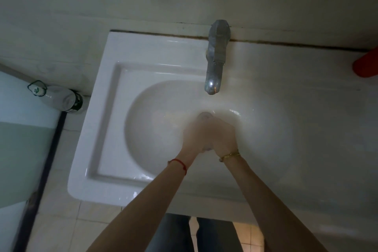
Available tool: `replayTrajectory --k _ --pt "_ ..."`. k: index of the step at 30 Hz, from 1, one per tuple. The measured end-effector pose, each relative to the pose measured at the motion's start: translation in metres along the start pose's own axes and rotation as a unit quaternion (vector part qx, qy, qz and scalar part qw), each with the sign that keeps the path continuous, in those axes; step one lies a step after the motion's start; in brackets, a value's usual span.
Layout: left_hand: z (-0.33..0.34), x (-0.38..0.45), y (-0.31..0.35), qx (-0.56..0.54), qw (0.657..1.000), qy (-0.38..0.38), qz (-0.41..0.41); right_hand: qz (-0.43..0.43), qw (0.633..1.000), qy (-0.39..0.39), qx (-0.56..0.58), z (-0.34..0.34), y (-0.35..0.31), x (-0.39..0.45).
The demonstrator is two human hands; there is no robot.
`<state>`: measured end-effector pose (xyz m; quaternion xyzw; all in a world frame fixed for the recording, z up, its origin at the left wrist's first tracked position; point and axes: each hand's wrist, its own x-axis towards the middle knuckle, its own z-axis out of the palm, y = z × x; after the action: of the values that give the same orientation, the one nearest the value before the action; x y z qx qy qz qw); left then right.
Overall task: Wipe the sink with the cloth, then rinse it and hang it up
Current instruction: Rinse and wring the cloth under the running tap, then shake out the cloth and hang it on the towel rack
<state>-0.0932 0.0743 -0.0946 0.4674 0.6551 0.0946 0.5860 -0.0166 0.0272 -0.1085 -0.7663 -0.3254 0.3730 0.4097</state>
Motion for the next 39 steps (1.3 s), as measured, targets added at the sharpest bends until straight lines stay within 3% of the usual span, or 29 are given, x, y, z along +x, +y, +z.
replayTrajectory --k 2,5,9,14,19,24,30,39 --pt "-0.007 -0.005 0.002 0.039 0.998 -0.048 -0.030 0.080 0.994 -0.033 -0.061 -0.010 0.002 -0.004" --pt "-0.028 -0.019 0.008 -0.013 0.993 -0.103 -0.063 0.203 0.976 -0.072 0.021 -0.025 -0.004 -0.011" --pt "-0.071 -0.048 0.009 -0.057 0.987 -0.149 -0.009 0.186 0.971 -0.104 0.112 -0.041 -0.015 -0.024" --pt "-0.124 -0.086 0.003 -0.059 0.995 -0.023 0.076 0.050 0.991 -0.118 0.021 -0.040 -0.060 -0.053" --pt "-0.178 -0.131 -0.022 -0.097 0.983 0.086 0.127 -0.081 0.981 -0.173 -0.039 -0.003 -0.120 -0.083" --pt "-0.250 -0.174 -0.064 -0.131 0.972 0.125 0.146 -0.105 0.955 -0.278 -0.003 0.053 -0.165 -0.114" --pt "-0.361 -0.215 -0.139 -0.102 0.965 0.203 0.131 -0.110 0.917 -0.384 0.017 0.165 -0.223 -0.177" --pt "-0.515 -0.254 -0.231 -0.005 0.932 0.324 0.165 -0.146 0.897 -0.417 0.009 0.365 -0.287 -0.296"
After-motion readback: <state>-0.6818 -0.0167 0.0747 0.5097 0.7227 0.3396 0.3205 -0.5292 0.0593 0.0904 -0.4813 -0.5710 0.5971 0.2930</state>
